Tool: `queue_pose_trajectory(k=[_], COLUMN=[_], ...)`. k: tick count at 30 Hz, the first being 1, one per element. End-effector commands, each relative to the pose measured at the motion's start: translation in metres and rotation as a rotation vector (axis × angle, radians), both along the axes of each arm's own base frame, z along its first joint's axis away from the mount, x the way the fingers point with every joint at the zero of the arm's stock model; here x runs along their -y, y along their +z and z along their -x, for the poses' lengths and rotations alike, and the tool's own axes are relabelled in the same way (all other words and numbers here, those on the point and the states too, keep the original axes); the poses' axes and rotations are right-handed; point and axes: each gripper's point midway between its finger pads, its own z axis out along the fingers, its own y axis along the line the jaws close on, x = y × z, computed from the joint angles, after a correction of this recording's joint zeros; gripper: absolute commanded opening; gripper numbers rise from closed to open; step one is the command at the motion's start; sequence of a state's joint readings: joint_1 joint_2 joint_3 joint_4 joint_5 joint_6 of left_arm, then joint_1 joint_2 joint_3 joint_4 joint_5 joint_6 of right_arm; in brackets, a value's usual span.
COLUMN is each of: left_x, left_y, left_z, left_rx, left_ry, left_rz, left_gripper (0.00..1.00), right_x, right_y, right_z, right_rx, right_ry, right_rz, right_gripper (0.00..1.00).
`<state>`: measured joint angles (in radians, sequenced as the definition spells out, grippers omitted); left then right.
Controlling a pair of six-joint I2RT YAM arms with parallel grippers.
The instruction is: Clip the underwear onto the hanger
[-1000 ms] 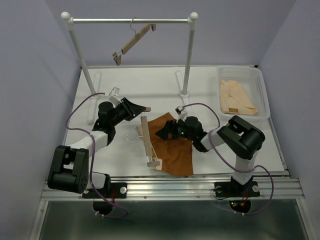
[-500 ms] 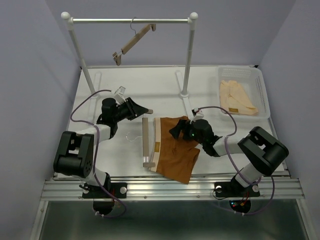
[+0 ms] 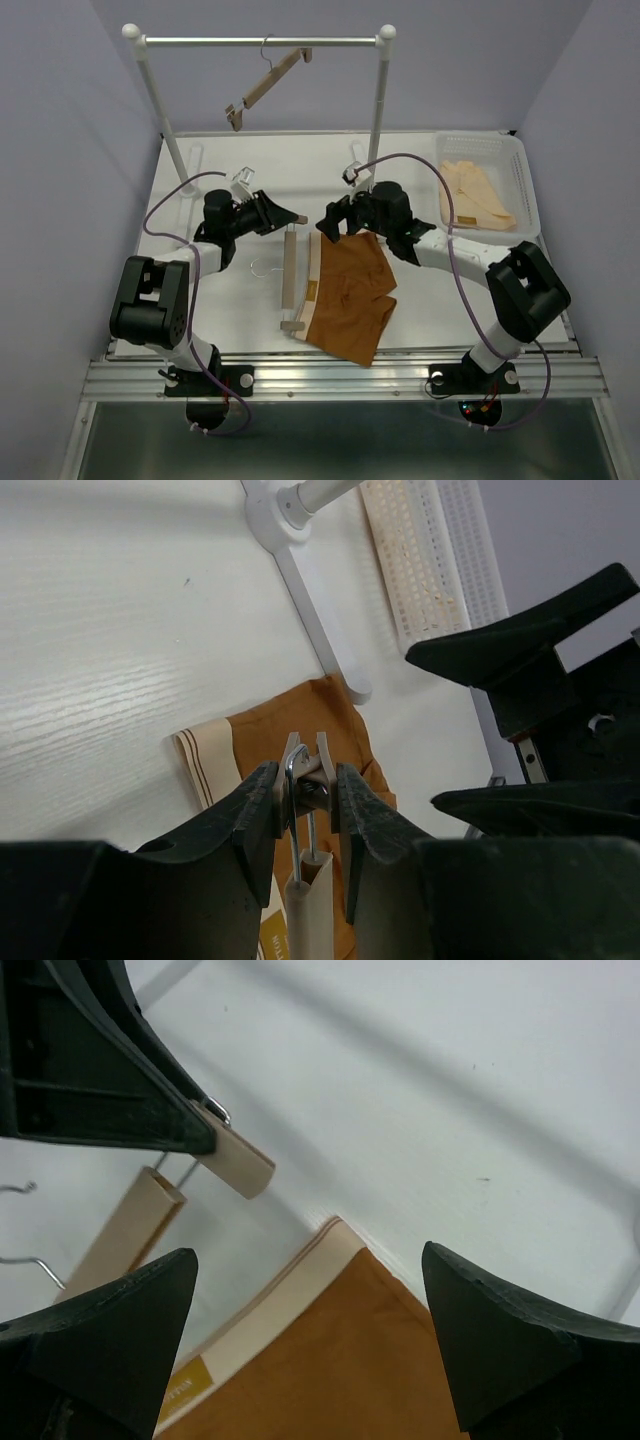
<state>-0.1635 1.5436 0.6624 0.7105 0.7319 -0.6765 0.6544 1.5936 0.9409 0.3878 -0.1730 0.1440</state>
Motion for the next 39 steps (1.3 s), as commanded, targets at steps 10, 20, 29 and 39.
queue_pose_trajectory(k=[10,20,29,39], left_x=[0.001,0.002,0.002,0.004], left_y=[0.017,0.013,0.008,0.005], left_z=[-0.012,-0.015,-0.016,-0.016], left_rx=[0.09,0.076,0.061,0.051], left_ry=[-0.044,-0.054,-0.058,-0.071], left_rz=[-0.013,-0.012,-0.011,-0.004], left_gripper=[0.0,0.0,0.0,0.0], right_x=[-0.013,-0.029,-0.037,-0.038], right_y=[-0.06,-0.11,-0.136,-0.159], right_z=[-0.042,-0.055,-0.039,-0.03], right_rx=[-0.004,-0.085,-0.136,-0.165], right_ry=[0.402,0.507,0.601,0.621], right_rz=[0.342,0.401,0.386,0.426], right_gripper=[1.0,0.97,0.84,0.74])
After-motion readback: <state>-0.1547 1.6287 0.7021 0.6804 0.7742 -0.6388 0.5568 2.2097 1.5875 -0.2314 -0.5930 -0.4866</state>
